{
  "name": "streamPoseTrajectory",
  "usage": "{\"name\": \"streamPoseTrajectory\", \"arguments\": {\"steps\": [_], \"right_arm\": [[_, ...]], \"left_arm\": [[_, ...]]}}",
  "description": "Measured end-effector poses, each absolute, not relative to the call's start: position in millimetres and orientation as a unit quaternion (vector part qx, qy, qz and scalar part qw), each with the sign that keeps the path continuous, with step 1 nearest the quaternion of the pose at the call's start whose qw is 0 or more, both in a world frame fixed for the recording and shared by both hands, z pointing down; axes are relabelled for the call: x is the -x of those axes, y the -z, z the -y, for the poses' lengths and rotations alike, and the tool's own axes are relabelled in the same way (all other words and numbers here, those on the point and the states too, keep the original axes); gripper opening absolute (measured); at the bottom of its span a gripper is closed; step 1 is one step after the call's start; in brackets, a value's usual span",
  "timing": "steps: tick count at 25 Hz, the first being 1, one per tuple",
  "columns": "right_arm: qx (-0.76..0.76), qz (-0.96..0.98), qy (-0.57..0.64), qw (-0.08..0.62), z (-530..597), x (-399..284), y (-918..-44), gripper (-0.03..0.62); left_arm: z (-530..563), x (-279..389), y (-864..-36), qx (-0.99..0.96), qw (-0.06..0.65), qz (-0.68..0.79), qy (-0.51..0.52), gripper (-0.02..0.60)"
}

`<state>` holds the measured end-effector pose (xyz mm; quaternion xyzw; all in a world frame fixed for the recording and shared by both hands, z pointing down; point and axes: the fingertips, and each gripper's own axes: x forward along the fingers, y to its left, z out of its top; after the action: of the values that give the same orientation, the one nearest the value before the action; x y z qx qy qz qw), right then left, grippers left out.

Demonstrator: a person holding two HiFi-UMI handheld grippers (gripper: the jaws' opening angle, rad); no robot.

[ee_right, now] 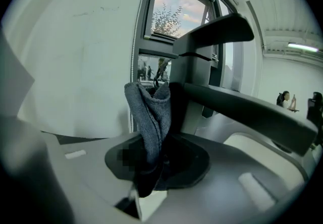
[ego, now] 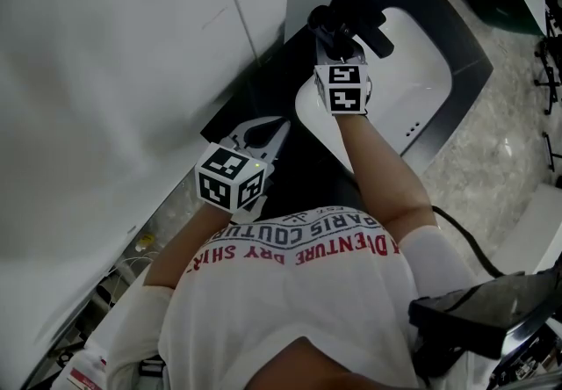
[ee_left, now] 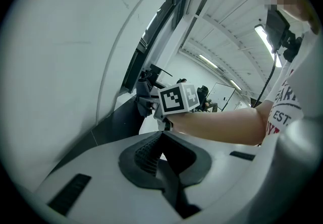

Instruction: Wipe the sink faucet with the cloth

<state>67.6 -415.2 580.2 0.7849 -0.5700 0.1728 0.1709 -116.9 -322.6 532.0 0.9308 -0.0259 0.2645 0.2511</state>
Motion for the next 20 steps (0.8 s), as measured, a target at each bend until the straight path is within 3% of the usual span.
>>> {"name": "streamPoseTrajectory", "arguments": {"steps": [20], "right_arm": [[-0.816, 0.549, -0.162, 0.077, 402.8, -67.9, -510.2, 0.081]], "left_arm": [[318.1, 131.0, -508.4, -0.939, 0.247, 0.026, -0.239, 0.002]]}}
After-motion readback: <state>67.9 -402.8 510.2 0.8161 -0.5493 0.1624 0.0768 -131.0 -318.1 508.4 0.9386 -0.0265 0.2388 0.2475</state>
